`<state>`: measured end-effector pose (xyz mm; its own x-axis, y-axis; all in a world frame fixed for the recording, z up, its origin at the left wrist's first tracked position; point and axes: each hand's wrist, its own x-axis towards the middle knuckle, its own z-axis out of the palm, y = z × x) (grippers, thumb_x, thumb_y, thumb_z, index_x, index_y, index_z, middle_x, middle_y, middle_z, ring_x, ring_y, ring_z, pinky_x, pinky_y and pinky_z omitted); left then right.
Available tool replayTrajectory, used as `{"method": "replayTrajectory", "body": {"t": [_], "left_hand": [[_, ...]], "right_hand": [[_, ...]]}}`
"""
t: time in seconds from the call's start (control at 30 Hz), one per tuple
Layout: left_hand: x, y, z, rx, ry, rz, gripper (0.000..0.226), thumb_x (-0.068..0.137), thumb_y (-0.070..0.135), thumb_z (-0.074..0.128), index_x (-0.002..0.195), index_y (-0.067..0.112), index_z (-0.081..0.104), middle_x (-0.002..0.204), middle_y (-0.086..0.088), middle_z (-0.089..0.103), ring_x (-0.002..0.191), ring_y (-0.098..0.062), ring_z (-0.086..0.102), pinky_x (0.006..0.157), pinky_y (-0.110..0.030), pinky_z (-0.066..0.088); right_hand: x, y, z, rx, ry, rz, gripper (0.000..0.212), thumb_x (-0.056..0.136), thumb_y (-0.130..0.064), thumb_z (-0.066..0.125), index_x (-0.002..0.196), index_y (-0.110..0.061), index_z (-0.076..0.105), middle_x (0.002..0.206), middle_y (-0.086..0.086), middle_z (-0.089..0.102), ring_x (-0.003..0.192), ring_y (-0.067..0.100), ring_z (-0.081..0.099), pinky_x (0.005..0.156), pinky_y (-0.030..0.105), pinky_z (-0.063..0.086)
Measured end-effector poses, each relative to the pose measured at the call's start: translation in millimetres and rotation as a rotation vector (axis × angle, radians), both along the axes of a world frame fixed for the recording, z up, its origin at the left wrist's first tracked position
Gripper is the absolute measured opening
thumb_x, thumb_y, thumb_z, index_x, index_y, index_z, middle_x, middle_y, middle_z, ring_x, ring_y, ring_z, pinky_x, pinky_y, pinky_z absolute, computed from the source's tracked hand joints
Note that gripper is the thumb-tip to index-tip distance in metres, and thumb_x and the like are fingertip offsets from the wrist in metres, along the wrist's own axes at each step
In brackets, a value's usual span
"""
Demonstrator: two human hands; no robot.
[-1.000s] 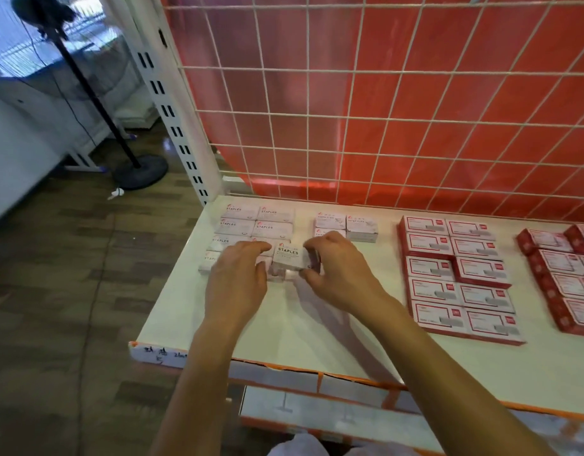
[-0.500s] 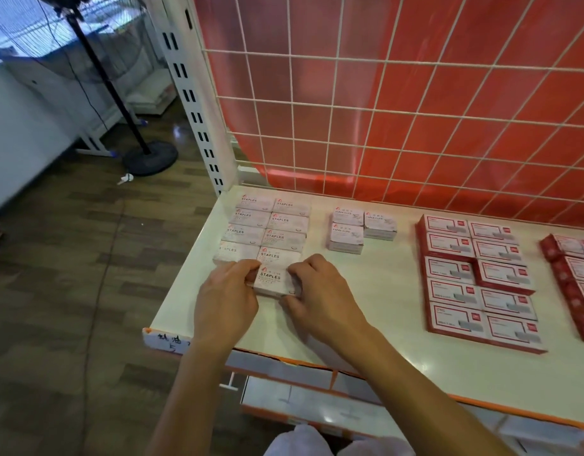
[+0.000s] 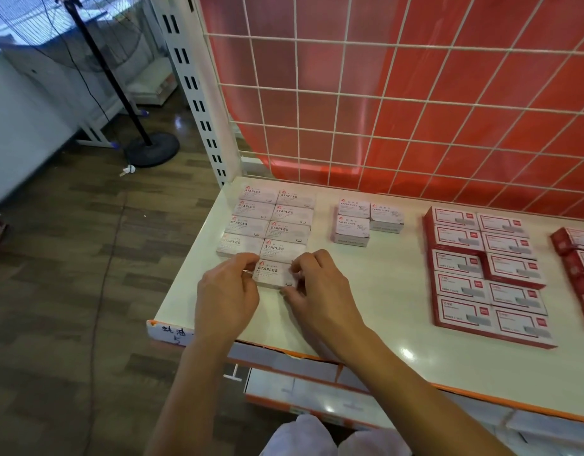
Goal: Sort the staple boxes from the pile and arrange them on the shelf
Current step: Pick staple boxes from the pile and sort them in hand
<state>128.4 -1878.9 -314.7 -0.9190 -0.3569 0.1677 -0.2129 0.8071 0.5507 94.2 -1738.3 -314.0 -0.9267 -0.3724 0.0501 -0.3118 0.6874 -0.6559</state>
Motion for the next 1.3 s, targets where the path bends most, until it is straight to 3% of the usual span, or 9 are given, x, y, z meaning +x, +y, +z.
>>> {"method": "replayTrajectory", "body": {"t": [0.13, 0.37, 0.53, 0.7, 0.83, 0.97, 1.17, 1.3], "left_hand": [[-1.1, -0.1, 1.3, 0.011, -0.007, 0.002, 0.031, 0.088, 0.003, 0.056, 0.114, 0.015, 0.068, 0.103, -0.004, 0.073, 0.092, -0.022, 0.067, 0.087, -0.03, 0.048], [0.4, 2.3, 0.1, -0.082, 0.007, 0.039, 0.027, 0.086, 0.004, 0.06, 0.109, 0.013, 0.069, 0.1, -0.007, 0.072, 0.089, -0.024, 0.064, 0.079, -0.032, 0.048], [-4.2, 15.2, 2.5, -0.138, 0.117, -0.002, 0.025, 0.083, 0.003, 0.064, 0.107, 0.009, 0.068, 0.102, -0.01, 0.07, 0.094, -0.027, 0.061, 0.077, -0.032, 0.048], [-14.3, 48.2, 7.8, -0.182, 0.149, -0.121, 0.024, 0.084, 0.009, 0.067, 0.108, 0.012, 0.067, 0.108, -0.007, 0.067, 0.103, -0.025, 0.058, 0.083, -0.024, 0.039], [-24.1, 82.8, 3.4, -0.179, 0.144, -0.258, 0.033, 0.087, 0.016, 0.066, 0.119, 0.011, 0.063, 0.121, -0.008, 0.064, 0.116, -0.027, 0.055, 0.097, -0.039, 0.045], [-33.4, 130.3, 5.7, -0.163, 0.106, -0.4, 0.04, 0.092, 0.023, 0.058, 0.131, 0.015, 0.056, 0.138, -0.006, 0.054, 0.134, -0.025, 0.042, 0.109, -0.039, 0.033], [-48.6, 208.8, 12.9, -0.162, 0.152, -0.583, 0.042, 0.09, 0.019, 0.061, 0.132, 0.014, 0.056, 0.138, -0.007, 0.054, 0.133, -0.028, 0.044, 0.11, -0.042, 0.031], [-56.1, 270.5, 16.8, -0.23, 0.246, -0.699, 0.04, 0.083, 0.015, 0.065, 0.123, 0.01, 0.063, 0.127, -0.01, 0.062, 0.124, -0.032, 0.053, 0.103, -0.046, 0.041]], "right_hand": [[-0.2, -1.2, -1.7, 0.002, -0.004, -0.011, 0.022, 0.084, -0.024, 0.066, 0.1, -0.017, 0.052, 0.106, -0.003, 0.045, 0.088, 0.017, 0.055, 0.079, 0.029, 0.05], [-0.6, 4.8, -1.9, 0.001, 0.001, -0.022, 0.023, 0.084, -0.033, 0.065, 0.099, -0.02, 0.054, 0.097, -0.009, 0.041, 0.085, 0.012, 0.05, 0.073, 0.02, 0.043], [-3.7, 21.6, 3.6, 0.063, 0.107, -0.073, 0.026, 0.089, -0.032, 0.059, 0.11, -0.017, 0.06, 0.112, 0.0, 0.055, 0.105, 0.018, 0.049, 0.082, 0.023, 0.037], [-5.4, 45.6, 3.0, 0.082, 0.184, -0.167, 0.03, 0.086, -0.028, 0.064, 0.112, -0.014, 0.063, 0.117, 0.006, 0.058, 0.112, 0.025, 0.047, 0.092, 0.031, 0.041], [-3.4, 73.5, 1.0, 0.115, 0.257, -0.284, 0.034, 0.085, -0.028, 0.063, 0.115, -0.013, 0.063, 0.125, 0.009, 0.058, 0.118, 0.029, 0.048, 0.097, 0.041, 0.042], [0.7, 112.0, 1.2, 0.179, 0.259, -0.392, 0.037, 0.088, -0.028, 0.061, 0.123, -0.016, 0.06, 0.136, 0.009, 0.051, 0.13, 0.029, 0.041, 0.107, 0.044, 0.033], [4.1, 184.4, 3.6, 0.199, 0.317, -0.534, 0.04, 0.079, -0.023, 0.053, 0.115, -0.009, 0.064, 0.126, 0.016, 0.058, 0.118, 0.036, 0.051, 0.1, 0.046, 0.041], [7.2, 243.2, 6.2, 0.213, 0.36, -0.605, 0.041, 0.078, -0.024, 0.046, 0.108, -0.004, 0.066, 0.119, 0.023, 0.06, 0.11, 0.042, 0.055, 0.093, 0.049, 0.045]]}}
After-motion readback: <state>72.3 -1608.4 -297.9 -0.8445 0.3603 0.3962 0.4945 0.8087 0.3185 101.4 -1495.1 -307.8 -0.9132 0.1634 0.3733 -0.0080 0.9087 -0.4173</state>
